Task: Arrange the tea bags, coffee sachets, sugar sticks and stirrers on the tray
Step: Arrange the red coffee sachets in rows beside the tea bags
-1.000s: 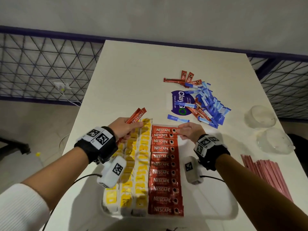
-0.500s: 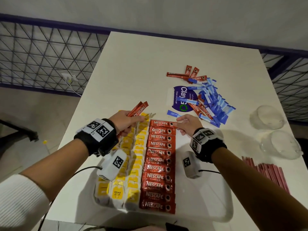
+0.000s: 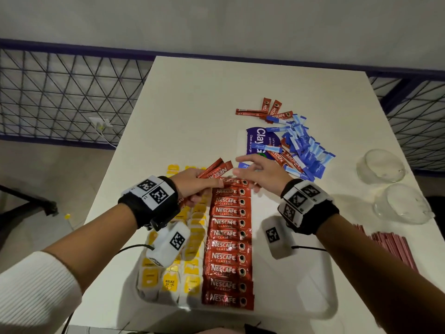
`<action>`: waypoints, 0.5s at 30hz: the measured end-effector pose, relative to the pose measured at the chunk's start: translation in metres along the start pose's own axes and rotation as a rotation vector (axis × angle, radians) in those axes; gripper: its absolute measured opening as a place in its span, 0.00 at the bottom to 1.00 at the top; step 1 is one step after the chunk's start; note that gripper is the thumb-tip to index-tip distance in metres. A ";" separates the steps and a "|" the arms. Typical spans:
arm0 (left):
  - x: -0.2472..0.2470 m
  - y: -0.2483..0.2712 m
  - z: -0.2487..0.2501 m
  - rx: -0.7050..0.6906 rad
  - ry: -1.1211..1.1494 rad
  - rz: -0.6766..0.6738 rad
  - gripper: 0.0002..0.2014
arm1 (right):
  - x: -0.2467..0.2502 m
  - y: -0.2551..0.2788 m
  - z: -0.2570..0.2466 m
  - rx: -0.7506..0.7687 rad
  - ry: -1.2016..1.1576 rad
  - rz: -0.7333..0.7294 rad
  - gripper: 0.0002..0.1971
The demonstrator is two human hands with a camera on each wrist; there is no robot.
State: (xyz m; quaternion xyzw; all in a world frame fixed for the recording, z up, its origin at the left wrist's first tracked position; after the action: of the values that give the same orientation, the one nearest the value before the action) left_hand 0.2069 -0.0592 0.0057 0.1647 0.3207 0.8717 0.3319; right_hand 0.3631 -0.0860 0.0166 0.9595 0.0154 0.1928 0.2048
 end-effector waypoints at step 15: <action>0.001 0.001 -0.002 -0.056 0.045 0.057 0.16 | 0.031 0.026 0.012 -0.075 -0.436 0.169 0.03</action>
State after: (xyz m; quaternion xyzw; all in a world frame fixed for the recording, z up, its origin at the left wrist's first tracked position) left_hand 0.2043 -0.0599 0.0053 0.1446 0.2988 0.8930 0.3040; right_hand 0.3952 -0.1108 0.0278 0.9681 -0.1166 -0.0020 0.2219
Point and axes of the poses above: each hand's wrist, its own y-axis away from the middle knuckle, its own x-axis out of the back of the hand, z = x × y, the point moved 7 cm from there along -y, towards the middle knuckle, and after that the axes turned 4 degrees about y, right-handed, at the moved point
